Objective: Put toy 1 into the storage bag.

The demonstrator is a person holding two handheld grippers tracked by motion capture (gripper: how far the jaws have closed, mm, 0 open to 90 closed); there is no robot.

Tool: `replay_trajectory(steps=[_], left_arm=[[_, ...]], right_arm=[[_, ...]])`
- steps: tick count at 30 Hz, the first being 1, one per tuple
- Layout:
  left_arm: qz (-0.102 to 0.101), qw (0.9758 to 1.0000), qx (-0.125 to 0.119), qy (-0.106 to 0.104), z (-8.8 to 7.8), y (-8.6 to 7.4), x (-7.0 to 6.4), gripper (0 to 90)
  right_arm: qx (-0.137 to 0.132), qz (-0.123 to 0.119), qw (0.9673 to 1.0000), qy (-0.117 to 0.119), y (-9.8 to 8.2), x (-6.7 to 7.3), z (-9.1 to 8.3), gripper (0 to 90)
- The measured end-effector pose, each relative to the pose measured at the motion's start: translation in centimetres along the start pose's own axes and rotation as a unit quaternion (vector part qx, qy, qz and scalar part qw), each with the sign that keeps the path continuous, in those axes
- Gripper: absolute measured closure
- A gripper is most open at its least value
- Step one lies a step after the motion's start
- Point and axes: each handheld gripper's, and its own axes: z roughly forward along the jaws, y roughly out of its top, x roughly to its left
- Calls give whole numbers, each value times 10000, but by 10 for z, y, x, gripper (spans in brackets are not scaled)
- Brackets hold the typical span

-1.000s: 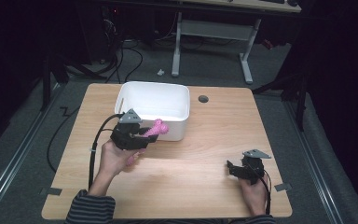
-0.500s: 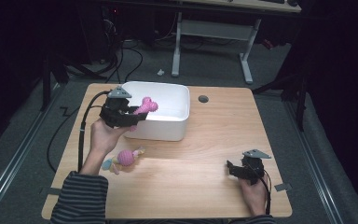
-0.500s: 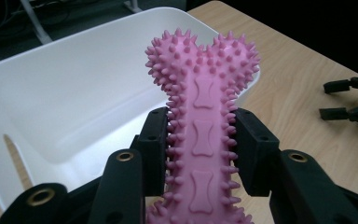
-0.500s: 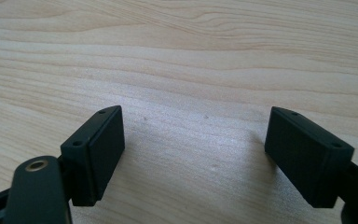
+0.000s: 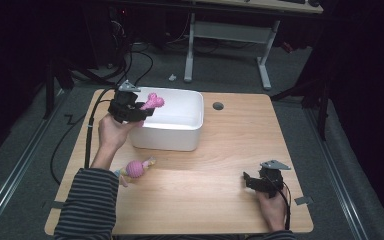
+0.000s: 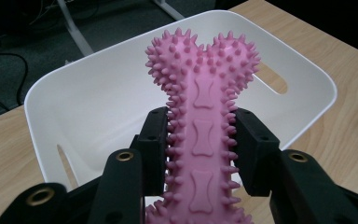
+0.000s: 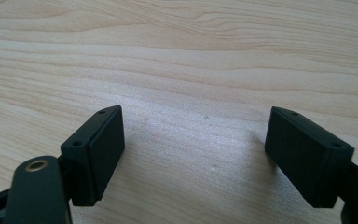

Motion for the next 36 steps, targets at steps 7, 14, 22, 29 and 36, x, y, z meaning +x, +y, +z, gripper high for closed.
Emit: replay_trajectory(steps=[7, 14, 22, 29, 36], left_arm=[[-49, 9999, 132, 81, 17, -2, 7, 591], [-175, 9996, 131, 164, 22, -5, 19, 589], [-155, 9991, 276, 265, 33, -8, 22, 586], [-151, 9987, 369, 316, 38, -10, 24, 582], [-140, 9978, 518, 399, 43, -12, 25, 578]], right_arm=[[0, 0, 10000, 0, 0, 0, 0, 199], [-3, -7, 10000, 12, 0, 0, 0, 199], [-3, -7, 10000, 18, 0, 0, 0, 199], [-1, -16, 10000, 27, 0, 0, 0, 199], [0, -16, 10000, 28, 0, 0, 0, 199]])
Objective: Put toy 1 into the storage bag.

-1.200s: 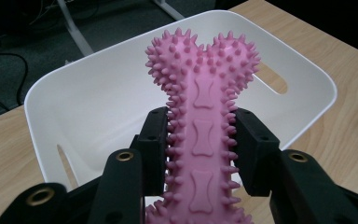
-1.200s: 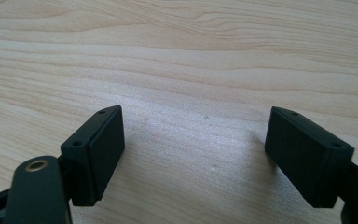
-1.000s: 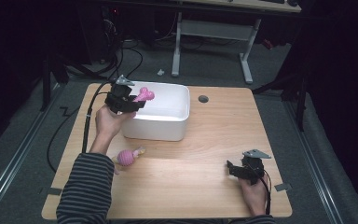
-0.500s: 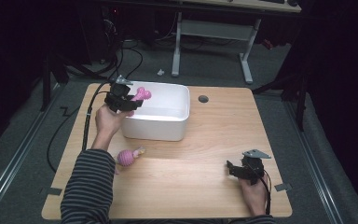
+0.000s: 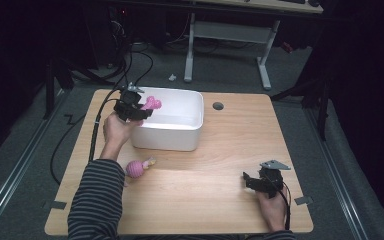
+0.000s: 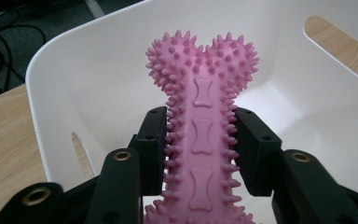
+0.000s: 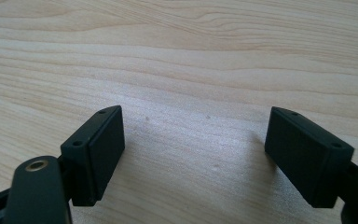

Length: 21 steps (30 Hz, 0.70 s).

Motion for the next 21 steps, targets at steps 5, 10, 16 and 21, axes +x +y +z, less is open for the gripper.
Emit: replay_trajectory(steps=[5, 10, 16, 21], left_arm=[[-135, 9999, 61, -66, 3, -1, 2, 569], [-259, 9996, -111, -80, -2, 0, 2, 529], [-263, 9994, -222, -80, -10, 0, 0, 450], [-332, 9978, -560, -141, -25, -3, -2, 400]], right_arm=[[1, 3, 10000, 2, 0, 0, 0, 199], [-2, -1, 10000, 1, 0, 0, 0, 199], [1, -1, 10000, 6, 0, 0, 0, 199], [1, -1, 10000, 7, 0, 0, 0, 199]])
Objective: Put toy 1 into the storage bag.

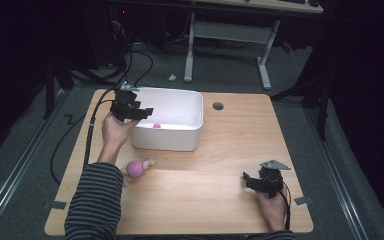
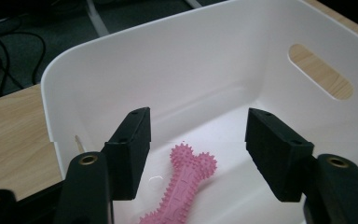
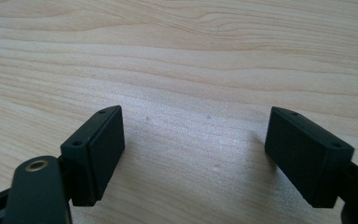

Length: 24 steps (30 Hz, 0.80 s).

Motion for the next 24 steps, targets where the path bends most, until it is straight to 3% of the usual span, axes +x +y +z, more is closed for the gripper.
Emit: replay_trajectory(steps=[12, 18, 24], left_arm=[[31, 9995, -320, -36, -31, -6, -5, 342], [-50, 9986, -509, -162, -51, -18, -8, 324], [-21, 9981, -601, -137, -65, -28, -11, 297]], right_arm=[[0, 0, 10000, 1, 0, 0, 0, 199], [0, 0, 10000, 1, 0, 0, 0, 199], [-1, 0, 10000, 1, 0, 0, 0, 199]])
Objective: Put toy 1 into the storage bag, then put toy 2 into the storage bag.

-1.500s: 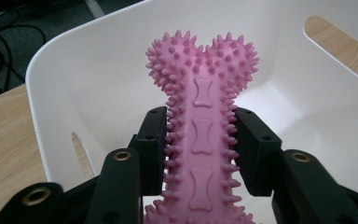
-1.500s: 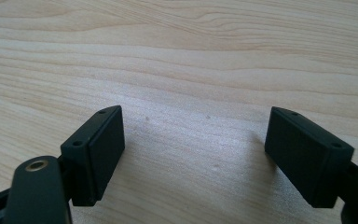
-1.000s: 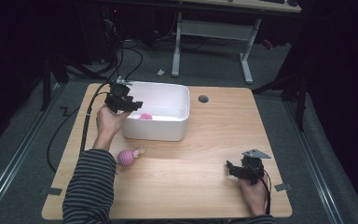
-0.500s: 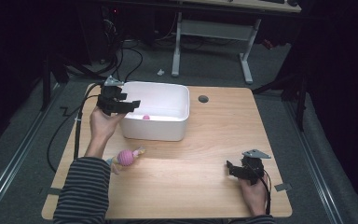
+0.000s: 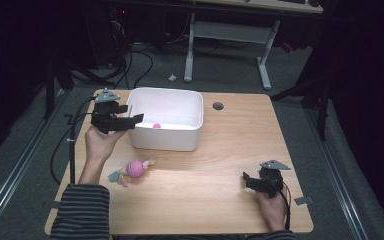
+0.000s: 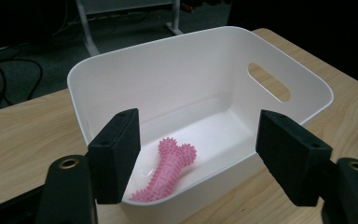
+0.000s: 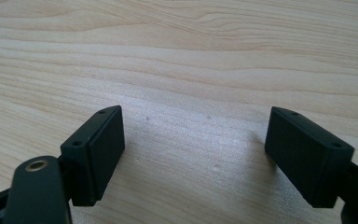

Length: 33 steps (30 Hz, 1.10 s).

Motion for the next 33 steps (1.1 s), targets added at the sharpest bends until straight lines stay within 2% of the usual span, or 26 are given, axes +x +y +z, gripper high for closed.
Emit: replay_trajectory(steps=[10, 20, 29, 33], left_arm=[[-3, 9999, -125, 75, -21, -20, -7, 252], [-198, 9996, -160, 153, -40, -54, -2, 245], [-315, 9993, -133, 143, -40, -78, -4, 240], [-326, 9993, -124, 155, -39, -84, -6, 237]], right_arm=[[-2, 4, 10000, -7, 0, 0, 0, 199], [-4, 11, 10000, -16, 0, 0, 0, 200], [-3, 13, 10000, -17, 0, 0, 0, 200], [-4, 11, 10000, -18, 0, 0, 0, 200]])
